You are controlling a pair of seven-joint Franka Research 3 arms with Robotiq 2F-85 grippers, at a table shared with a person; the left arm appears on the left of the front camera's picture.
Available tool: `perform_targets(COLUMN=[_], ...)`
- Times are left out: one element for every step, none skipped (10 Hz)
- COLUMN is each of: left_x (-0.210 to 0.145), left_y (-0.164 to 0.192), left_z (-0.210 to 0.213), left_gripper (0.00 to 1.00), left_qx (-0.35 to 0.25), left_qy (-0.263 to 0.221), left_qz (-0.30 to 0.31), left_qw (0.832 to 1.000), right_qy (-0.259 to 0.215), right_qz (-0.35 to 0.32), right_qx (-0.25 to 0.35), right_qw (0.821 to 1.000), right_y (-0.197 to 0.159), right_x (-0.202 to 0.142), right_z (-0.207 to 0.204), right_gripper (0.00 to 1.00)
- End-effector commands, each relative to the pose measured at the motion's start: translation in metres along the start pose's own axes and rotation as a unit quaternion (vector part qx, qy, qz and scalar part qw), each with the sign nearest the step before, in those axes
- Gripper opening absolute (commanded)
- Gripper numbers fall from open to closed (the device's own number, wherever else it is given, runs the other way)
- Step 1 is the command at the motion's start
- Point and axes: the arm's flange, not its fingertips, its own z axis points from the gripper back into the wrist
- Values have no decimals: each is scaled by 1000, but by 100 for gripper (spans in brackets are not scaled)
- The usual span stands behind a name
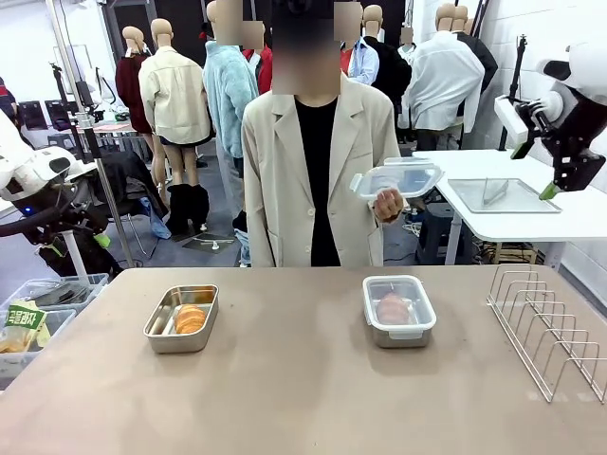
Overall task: Place the bread in airtight containers.
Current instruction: Release when the human grabs the Airtight Container lid.
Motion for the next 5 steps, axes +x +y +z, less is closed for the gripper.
perform_targets(left_x=[0,0,0,0,0], left_y=[1,1,1,1,1], left_z=[2,2,2,2,2], left_gripper=[100,100,100,100,100], left_qx=[6,6,6,6,6], left_qy=[0,0,0,0,0], left_qz=[-3,-3,-3,-3,-3], left_qw=[1000,1000,1000,1000,1000], right_qy=[-16,0,0,0,0], right_qz=[-3,0,0,0,0], right_qx=[15,0,0,0,0], right_qw=[1000,1000,1000,1000,1000], right_y=[-10,0,0,0,0], right_x=[-4,0,0,0,0], right_z=[-6,0,0,0,0], right_gripper=[100,100,100,100,100])
